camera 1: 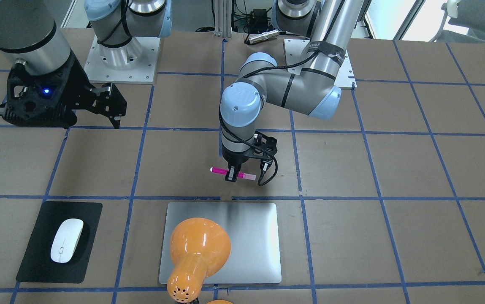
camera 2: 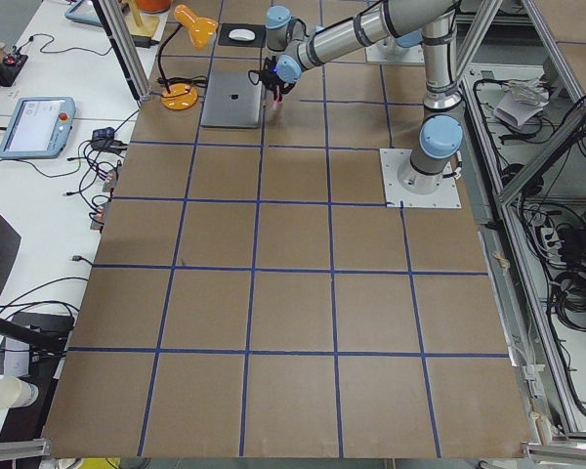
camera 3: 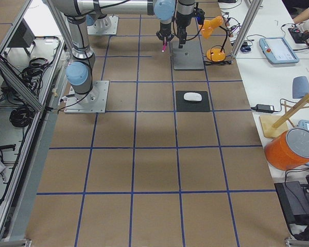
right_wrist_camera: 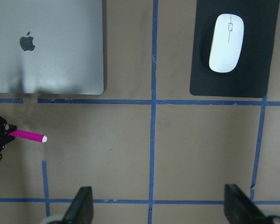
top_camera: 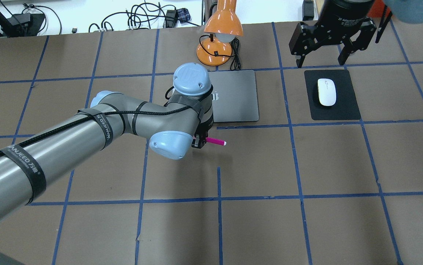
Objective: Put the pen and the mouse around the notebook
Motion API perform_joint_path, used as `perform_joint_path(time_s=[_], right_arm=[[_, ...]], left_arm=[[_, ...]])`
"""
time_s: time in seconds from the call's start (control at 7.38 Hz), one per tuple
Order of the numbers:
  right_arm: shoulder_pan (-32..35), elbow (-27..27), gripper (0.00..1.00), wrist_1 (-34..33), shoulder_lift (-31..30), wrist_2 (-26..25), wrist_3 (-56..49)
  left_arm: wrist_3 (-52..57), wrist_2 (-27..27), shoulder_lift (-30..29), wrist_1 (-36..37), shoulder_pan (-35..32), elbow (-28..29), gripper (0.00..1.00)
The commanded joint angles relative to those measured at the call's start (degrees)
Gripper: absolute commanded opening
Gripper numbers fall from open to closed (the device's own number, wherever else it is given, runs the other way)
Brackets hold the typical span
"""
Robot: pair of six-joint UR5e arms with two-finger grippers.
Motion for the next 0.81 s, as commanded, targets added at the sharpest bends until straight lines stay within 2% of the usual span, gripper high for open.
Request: perform_joint_path(time_s=[0.0, 0.27, 0.41, 0.68], right_arm=[[0.5, 1.1, 1.0, 0.8, -1.6, -1.0, 1.4], [-0.8, 2.7, 1.0, -0.3, -0.9, -0.9, 0.4], [-1.5, 2.8, 1.0, -4.4, -0.8, -1.0, 1.4], [-1.7, 3.1, 1.0, -4.9, -0.6, -1.3, 0.9]], left_arm=[[-2.7, -0.8, -1.0, 0.2, -1.1, 0.0, 0.0], [-4.8, -3.1, -1.7, 0.2, -1.2, 0.4, 0.0], [-4.8, -3.9, -1.7, 0.6, -1.2, 0.3, 0.0], [-5.0, -4.3, -1.6, 0.2, -1.5, -0.1, 0.0]])
